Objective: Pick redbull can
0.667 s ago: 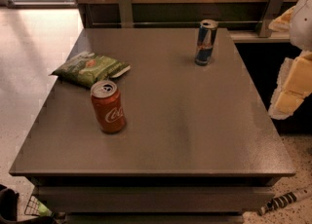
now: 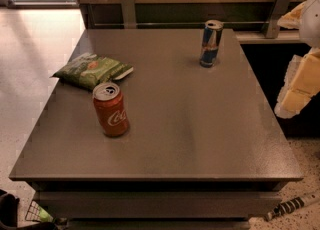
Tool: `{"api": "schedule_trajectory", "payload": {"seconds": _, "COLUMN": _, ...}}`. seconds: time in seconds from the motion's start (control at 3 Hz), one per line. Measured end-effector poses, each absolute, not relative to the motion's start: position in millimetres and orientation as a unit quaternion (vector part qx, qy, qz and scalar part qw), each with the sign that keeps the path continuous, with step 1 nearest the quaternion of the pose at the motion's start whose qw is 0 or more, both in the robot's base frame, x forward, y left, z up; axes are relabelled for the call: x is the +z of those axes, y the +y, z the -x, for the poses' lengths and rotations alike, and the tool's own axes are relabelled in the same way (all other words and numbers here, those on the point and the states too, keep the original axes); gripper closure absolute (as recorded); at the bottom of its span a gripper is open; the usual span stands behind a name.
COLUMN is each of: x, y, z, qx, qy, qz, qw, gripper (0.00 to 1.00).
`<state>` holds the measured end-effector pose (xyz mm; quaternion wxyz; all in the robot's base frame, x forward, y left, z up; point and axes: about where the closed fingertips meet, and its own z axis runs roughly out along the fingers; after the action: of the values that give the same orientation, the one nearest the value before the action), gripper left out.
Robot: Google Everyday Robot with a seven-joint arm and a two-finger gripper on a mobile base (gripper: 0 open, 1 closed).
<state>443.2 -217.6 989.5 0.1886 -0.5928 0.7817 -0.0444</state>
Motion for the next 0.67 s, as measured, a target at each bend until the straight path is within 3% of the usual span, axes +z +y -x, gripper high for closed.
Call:
{"api": "schedule_trajectory", "payload": {"seconds": 0.33, "x": 994.2, "y": -228.4, "z": -463.4, "qx": -0.031, "qy": 0.789, "qz": 0.564, "qw": 0.241, "gripper": 0.00}}
{"api": "schedule_trajectory", "payload": {"seconds": 0.67, "x": 988.3, "y": -252.1, "z": -506.1, "qx": 0.012, "qy": 0.789, "qz": 0.510, "qw": 0.341, "gripper": 0.00}}
